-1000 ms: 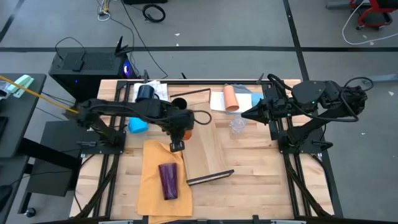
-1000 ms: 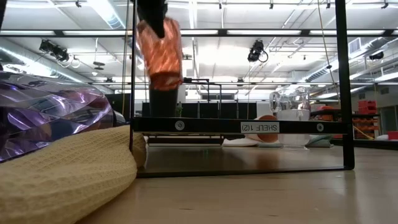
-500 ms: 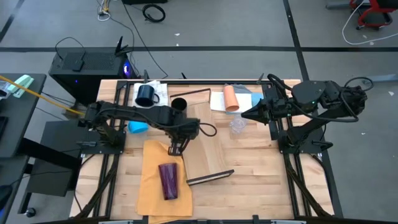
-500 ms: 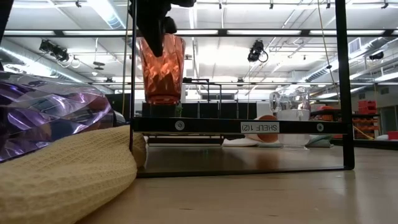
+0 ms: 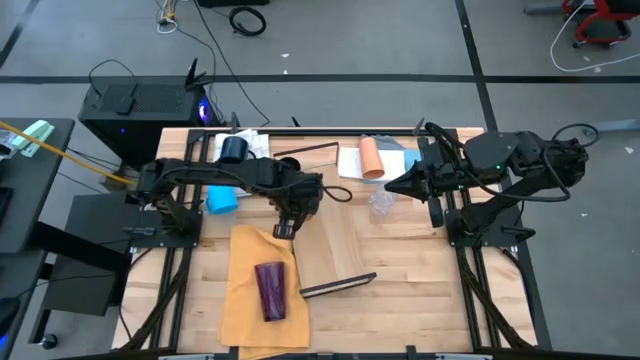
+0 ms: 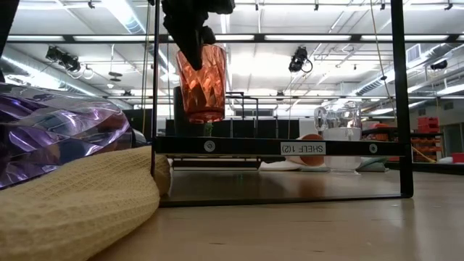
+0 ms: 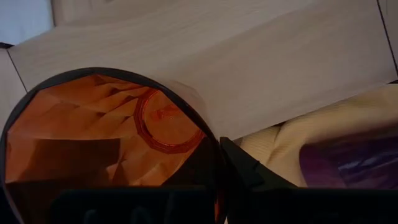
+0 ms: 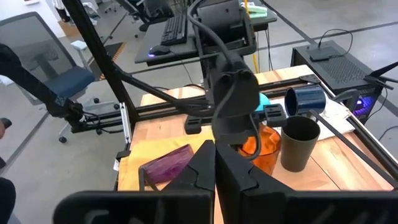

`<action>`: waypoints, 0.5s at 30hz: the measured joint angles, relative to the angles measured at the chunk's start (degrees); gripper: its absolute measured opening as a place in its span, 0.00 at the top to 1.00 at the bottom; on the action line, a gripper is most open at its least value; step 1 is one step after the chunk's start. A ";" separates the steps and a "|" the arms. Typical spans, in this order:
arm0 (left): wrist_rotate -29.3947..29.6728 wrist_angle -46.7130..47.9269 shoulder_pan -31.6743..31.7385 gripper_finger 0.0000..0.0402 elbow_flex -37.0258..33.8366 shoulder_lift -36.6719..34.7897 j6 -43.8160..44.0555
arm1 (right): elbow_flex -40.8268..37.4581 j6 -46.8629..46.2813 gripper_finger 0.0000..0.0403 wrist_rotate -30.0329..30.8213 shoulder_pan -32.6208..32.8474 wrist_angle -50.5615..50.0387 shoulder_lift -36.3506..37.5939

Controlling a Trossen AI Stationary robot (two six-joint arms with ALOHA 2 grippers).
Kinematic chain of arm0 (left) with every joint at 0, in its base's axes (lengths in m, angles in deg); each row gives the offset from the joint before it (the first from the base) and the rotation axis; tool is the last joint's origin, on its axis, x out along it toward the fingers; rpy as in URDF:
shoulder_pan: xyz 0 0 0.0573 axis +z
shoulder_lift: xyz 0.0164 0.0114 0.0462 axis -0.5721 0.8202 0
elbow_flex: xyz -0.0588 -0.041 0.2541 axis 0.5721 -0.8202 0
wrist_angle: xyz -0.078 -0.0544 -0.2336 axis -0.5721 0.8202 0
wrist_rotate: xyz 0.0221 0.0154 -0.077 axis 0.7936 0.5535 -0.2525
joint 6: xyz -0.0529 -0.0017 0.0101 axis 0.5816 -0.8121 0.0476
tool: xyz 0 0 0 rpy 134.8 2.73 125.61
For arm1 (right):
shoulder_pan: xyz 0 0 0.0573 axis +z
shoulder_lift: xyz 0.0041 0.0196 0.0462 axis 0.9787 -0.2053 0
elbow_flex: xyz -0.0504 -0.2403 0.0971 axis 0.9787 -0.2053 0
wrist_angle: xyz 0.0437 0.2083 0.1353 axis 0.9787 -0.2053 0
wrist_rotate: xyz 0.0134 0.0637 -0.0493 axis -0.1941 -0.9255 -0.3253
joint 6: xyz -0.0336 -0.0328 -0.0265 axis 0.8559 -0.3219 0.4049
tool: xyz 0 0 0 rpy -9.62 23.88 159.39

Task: Stack small to large cups/mugs on shelf
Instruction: Put the brown cup on the shelf

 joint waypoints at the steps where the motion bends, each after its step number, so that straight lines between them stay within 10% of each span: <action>1: -0.72 0.01 0.43 0.97 0.00 0.00 -0.35 | 0.00 0.00 0.98 0.00 0.00 -0.02 -0.04; 15: -4.11 -2.35 2.31 0.97 -7.97 -0.02 -0.04 | 0.00 -0.02 0.98 0.00 0.00 0.00 -0.09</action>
